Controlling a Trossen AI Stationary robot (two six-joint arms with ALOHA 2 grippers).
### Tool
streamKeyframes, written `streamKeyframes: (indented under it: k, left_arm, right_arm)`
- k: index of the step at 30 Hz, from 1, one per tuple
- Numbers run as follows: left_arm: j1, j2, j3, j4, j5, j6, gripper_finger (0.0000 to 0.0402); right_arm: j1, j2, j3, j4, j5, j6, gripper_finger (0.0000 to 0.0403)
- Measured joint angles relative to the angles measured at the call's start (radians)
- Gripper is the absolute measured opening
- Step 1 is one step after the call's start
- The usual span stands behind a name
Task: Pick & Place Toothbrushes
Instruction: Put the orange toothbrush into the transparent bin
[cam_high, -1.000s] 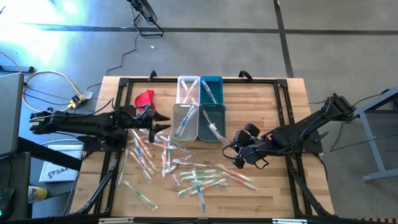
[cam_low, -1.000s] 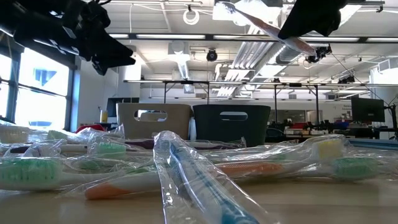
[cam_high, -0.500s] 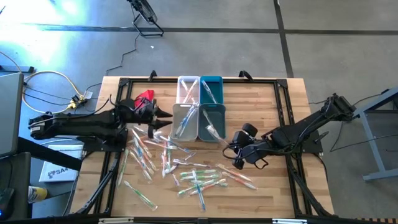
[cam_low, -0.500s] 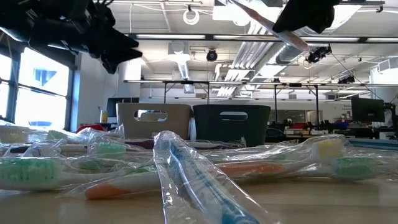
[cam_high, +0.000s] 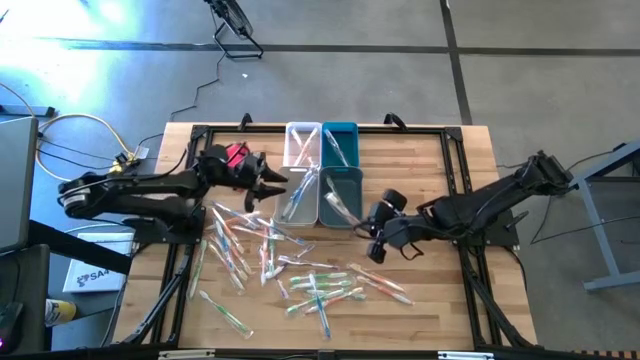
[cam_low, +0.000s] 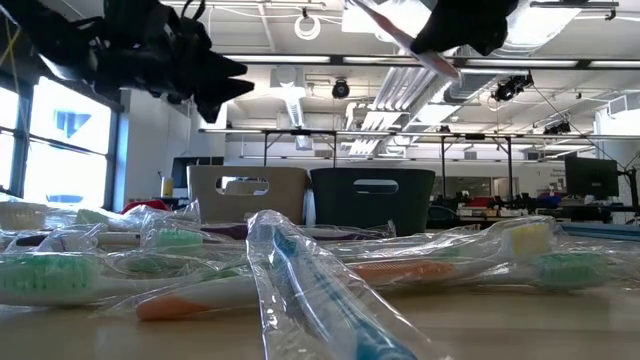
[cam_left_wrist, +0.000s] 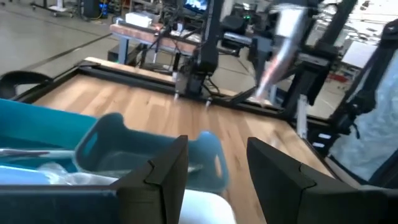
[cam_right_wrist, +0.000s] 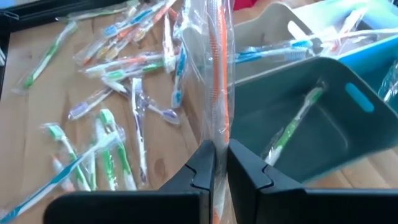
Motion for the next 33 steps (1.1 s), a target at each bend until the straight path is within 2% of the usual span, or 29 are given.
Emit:
streamKeyframes:
  k: [5,10,33]
  left_arm:
    - [0.019,0.064,0.071,-0.007,0.003,0.008,0.0161]
    - [0.019,0.092,0.106,-0.013,0.069,0.035,0.0161]
    - [0.019,0.092,0.118,-0.014,0.076,0.034,0.0161]
  right_arm:
    - [-0.025,0.0,0.0,0.026,-0.012,-0.048,0.0019]
    - [-0.037,0.0,0.0,0.027,-0.019,-0.067,0.0019]
    - [-0.036,0.0,0.0,0.026,-0.02,-0.068,0.0019]
